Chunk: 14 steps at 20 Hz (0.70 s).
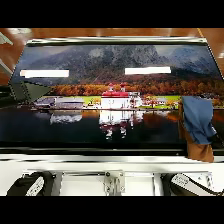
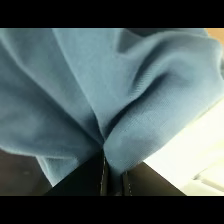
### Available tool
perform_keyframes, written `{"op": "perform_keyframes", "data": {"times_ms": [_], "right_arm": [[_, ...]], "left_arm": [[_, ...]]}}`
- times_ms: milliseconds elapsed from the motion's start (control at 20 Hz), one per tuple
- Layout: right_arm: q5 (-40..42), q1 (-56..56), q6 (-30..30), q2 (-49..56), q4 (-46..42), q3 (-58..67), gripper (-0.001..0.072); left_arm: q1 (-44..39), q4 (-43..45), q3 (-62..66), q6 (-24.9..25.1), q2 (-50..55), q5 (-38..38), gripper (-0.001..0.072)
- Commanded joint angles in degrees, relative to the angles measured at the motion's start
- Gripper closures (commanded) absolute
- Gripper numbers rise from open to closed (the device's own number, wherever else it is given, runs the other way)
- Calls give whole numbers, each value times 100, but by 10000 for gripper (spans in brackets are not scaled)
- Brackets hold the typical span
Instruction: Fold the shirts.
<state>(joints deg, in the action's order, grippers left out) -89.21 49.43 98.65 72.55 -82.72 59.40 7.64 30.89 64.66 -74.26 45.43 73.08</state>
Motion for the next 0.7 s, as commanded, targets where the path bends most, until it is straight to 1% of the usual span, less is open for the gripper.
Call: {"op": "perform_keyframes", "data": {"times_ms": [0, 50, 100, 250, 300, 350, 400, 450, 500, 550, 600, 650], "right_arm": [[155, 0, -11, -4, -461, -138, 356], [199, -2, -59, -4, -452, -138, 151], [203, -2, -146, -4, -417, -136, 87], [142, 0, -254, -4, -295, 155, 87], [166, -2, -404, -4, -42, 442, 87], [254, -2, -675, -4, 330, 791, 88], [387, -2, -944, -20, 763, 1187, 88], [651, -2, -1082, -103, 1259, 1611, 88], [1027, -2, -1086, -247, 1718, 1965, 90], [1587, -52, -1034, -468, 2170, 2267, 156], [2122, -186, -918, -723, 2417, 2468, 222], [2592, -450, -942, -988, 2505, 2597, 220]], "left_arm": [[-7, 0, -2, 0, 0, -57, 671], [-4, 2, -2, 0, 2, -85, 671], [-4, 2, -2, 0, 2, -107, 671], [-4, 4, -2, 2, 2, -243, 671], [-4, 7, -2, 2, 4, -374, 671], [-4, 33, -2, 4, 15, -553, 672], [-17, 92, -2, 4, 46, -739, 673], [-63, 271, 2, 0, 87, -925, 674], [-199, 614, 33, -120, 133, -1115, 676], [-494, 1327, 120, -474, 205, -1285, 678], [-907, 2245, 245, -970, 308, -1405, 678], [-1440, 3333, 411, -1622, 483, -1432, 678]]}}
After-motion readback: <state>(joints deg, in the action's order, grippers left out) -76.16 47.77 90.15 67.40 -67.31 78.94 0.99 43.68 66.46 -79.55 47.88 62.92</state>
